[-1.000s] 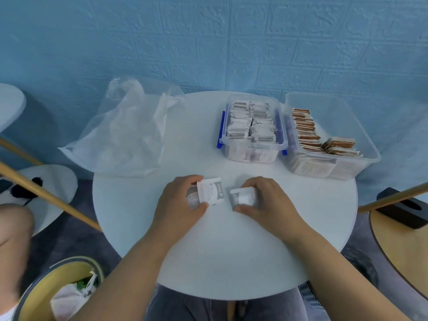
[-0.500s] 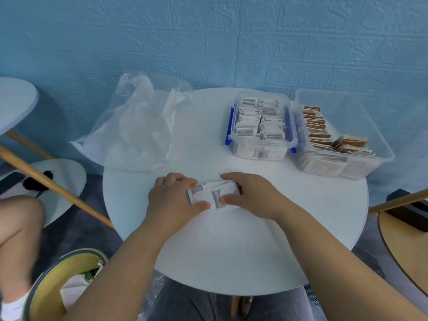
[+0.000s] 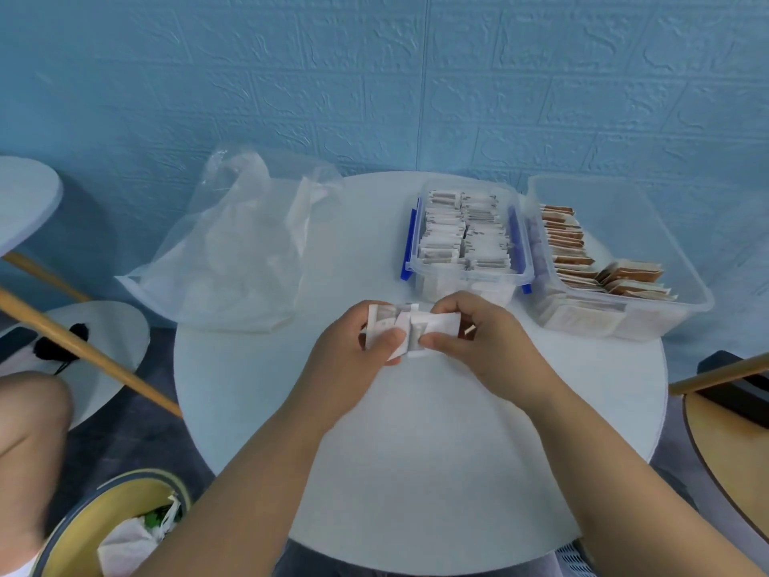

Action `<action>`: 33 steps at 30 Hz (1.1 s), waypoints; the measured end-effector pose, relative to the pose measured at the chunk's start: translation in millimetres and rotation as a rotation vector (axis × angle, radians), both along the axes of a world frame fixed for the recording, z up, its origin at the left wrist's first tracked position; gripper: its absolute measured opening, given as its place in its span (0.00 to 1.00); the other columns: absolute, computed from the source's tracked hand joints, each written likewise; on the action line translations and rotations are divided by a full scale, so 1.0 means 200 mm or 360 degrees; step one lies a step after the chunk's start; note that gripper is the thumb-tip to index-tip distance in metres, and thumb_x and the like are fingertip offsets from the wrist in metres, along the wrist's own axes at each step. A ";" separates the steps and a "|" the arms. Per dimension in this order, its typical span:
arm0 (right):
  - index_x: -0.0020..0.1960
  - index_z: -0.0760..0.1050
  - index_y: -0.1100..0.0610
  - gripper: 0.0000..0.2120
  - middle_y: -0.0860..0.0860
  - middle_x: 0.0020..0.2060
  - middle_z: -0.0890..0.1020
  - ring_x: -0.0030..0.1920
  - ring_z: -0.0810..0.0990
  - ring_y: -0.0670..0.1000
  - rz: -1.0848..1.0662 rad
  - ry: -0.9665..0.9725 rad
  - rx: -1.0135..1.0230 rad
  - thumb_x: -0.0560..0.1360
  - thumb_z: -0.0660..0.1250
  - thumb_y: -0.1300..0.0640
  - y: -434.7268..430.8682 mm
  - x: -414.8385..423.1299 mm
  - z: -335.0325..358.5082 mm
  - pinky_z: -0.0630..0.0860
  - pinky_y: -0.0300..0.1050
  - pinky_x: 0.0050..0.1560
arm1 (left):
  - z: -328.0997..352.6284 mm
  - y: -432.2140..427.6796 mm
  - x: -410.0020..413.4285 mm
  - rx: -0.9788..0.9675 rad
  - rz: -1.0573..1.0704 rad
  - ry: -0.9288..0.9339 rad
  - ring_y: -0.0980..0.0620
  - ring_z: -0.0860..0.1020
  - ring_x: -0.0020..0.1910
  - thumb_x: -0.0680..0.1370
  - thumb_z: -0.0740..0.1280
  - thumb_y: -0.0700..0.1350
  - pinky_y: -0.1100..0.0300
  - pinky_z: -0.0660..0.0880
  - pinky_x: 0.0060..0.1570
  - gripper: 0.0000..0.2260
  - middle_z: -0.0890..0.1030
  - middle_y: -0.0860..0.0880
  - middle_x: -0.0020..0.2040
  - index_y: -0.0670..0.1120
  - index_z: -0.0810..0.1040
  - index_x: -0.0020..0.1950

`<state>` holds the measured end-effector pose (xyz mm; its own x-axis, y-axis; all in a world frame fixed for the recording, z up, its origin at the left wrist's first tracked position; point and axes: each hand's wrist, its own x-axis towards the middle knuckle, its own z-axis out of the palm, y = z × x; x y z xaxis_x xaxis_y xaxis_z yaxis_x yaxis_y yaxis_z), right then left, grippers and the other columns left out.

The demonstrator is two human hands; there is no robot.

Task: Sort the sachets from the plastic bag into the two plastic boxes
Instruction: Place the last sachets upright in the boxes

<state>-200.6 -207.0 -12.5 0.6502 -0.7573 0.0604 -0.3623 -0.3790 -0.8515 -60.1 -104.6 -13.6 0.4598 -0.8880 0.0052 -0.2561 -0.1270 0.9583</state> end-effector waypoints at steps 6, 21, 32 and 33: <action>0.41 0.74 0.39 0.13 0.49 0.39 0.82 0.39 0.77 0.54 -0.0156 -0.0123 -0.0221 0.68 0.74 0.56 -0.19 -0.03 0.21 0.73 0.42 0.42 | 0.14 -0.29 -0.03 -0.0290 -0.0053 0.0119 0.52 0.80 0.43 0.76 0.67 0.40 0.57 0.80 0.43 0.07 0.81 0.52 0.45 0.53 0.75 0.46; 0.50 0.78 0.50 0.06 0.46 0.37 0.80 0.36 0.75 0.41 -0.0130 0.0379 -0.0574 0.73 0.69 0.56 -0.61 -0.01 0.27 0.68 0.30 0.38 | 0.03 -0.71 0.03 -0.0634 0.0680 0.0060 0.67 0.77 0.39 0.76 0.65 0.42 0.73 0.70 0.38 0.06 0.78 0.60 0.43 0.50 0.73 0.51; 0.53 0.80 0.55 0.10 0.49 0.43 0.80 0.41 0.74 0.46 0.0136 0.0463 -0.0832 0.72 0.69 0.60 -0.65 0.23 0.23 0.67 0.30 0.43 | -0.04 -0.76 0.10 -0.0713 0.0676 0.0102 0.66 0.77 0.43 0.76 0.66 0.42 0.68 0.74 0.43 0.09 0.78 0.62 0.45 0.57 0.73 0.47; 0.54 0.80 0.55 0.10 0.50 0.44 0.81 0.43 0.75 0.47 0.0162 0.0495 -0.0849 0.72 0.69 0.60 -0.65 0.24 0.22 0.68 0.34 0.46 | -0.04 -0.76 0.10 -0.0717 0.0671 0.0112 0.68 0.77 0.43 0.77 0.66 0.41 0.72 0.72 0.42 0.09 0.78 0.62 0.46 0.57 0.72 0.47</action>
